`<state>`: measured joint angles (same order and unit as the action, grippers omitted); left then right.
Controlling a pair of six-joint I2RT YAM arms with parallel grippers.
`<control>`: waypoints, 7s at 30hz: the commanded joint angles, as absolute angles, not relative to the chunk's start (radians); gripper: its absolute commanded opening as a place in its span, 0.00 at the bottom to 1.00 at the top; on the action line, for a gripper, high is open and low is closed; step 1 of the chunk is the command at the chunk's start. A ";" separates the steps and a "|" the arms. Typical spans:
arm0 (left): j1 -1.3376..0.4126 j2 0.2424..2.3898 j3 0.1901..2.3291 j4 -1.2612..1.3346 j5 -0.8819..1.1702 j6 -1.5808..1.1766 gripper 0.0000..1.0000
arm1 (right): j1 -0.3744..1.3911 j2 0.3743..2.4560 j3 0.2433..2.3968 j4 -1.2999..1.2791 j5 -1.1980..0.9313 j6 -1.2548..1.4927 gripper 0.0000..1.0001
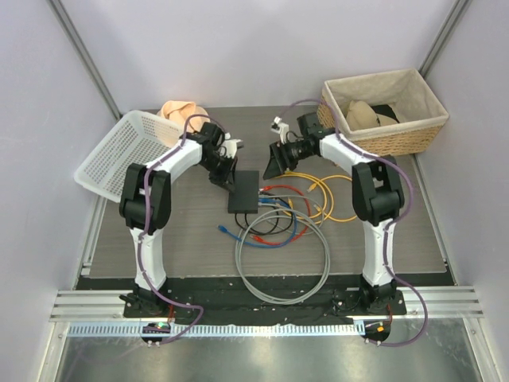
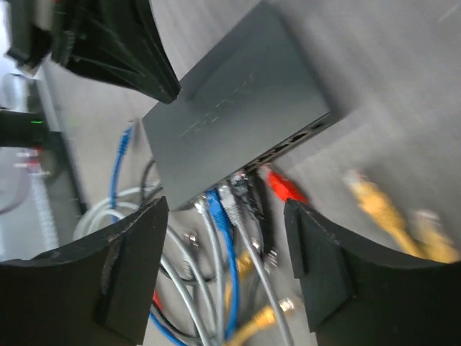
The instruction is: Pull the plug from the switch port
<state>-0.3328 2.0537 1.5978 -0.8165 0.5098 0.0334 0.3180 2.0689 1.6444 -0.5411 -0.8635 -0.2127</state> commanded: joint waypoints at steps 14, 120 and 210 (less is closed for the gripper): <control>-0.333 1.976 1.497 -0.827 0.520 -0.020 0.00 | 0.319 2.302 1.810 -0.731 -1.052 -0.146 0.51; -0.393 2.082 1.522 -0.856 0.403 0.060 0.00 | 0.347 2.637 2.023 -1.042 -0.916 -0.382 0.01; -0.348 2.048 1.563 -0.897 0.456 -0.009 0.00 | 0.345 2.358 1.812 -0.716 -1.081 -0.153 0.53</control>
